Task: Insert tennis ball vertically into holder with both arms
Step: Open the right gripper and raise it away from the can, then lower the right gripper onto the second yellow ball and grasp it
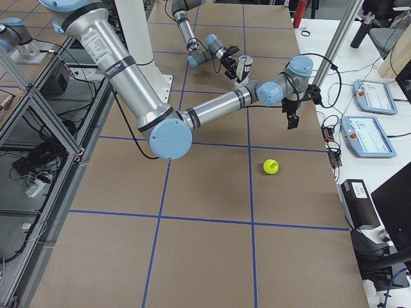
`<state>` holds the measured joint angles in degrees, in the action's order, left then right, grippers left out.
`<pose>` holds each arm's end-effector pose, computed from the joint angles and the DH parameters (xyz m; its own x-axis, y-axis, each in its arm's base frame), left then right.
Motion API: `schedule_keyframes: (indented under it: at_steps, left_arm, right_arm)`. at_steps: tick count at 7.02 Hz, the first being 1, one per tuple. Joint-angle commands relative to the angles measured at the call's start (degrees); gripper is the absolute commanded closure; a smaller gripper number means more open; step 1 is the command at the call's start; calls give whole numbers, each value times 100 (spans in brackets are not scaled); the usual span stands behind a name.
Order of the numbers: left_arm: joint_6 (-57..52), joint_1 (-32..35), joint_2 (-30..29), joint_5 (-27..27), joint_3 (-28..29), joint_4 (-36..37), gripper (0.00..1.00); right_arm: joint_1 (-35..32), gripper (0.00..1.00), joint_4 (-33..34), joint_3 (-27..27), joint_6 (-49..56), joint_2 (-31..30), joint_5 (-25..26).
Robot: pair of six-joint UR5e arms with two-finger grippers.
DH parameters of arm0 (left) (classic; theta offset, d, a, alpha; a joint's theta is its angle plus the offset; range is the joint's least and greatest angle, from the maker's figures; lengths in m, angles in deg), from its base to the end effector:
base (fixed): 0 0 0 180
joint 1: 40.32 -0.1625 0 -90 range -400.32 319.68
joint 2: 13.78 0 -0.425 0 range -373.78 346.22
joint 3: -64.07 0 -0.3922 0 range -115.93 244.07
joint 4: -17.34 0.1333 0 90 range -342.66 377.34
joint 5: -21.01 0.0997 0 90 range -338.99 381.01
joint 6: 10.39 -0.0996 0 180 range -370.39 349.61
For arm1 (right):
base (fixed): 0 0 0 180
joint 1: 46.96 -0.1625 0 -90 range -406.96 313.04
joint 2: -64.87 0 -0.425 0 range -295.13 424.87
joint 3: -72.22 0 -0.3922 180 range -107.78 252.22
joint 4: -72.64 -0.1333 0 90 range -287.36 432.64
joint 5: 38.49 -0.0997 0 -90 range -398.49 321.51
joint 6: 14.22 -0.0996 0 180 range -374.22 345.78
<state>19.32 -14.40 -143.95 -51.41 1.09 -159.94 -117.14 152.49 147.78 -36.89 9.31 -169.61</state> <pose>0.5864 -0.4667 0.2828 0.5133 0.6711 -0.5349 0.4804 0.2919 0.8271 -0.1847 -0.7124 0.3937 0.6636 -0.2089 0.7183 0.0406 0.9689 0.2443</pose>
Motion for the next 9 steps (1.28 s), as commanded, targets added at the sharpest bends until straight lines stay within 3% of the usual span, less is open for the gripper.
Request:
schedule_keyframes:
  at_steps: [1,2,3,9]
  left_arm:
    - [0,10,1,0,-4,0,32]
    - [0,10,1,0,-4,0,32]
    - [-9,36,1,0,-4,0,31]
    - [-9,133,1,-9,-4,9,30]
  right_arm:
    - [-58,1,-703,-776,747,-262,304]
    - [99,0,-1021,-1127,730,-272,480]
    - [248,0,-1041,-1157,703,-289,725]
    - [742,0,-1059,-1175,395,-526,973]
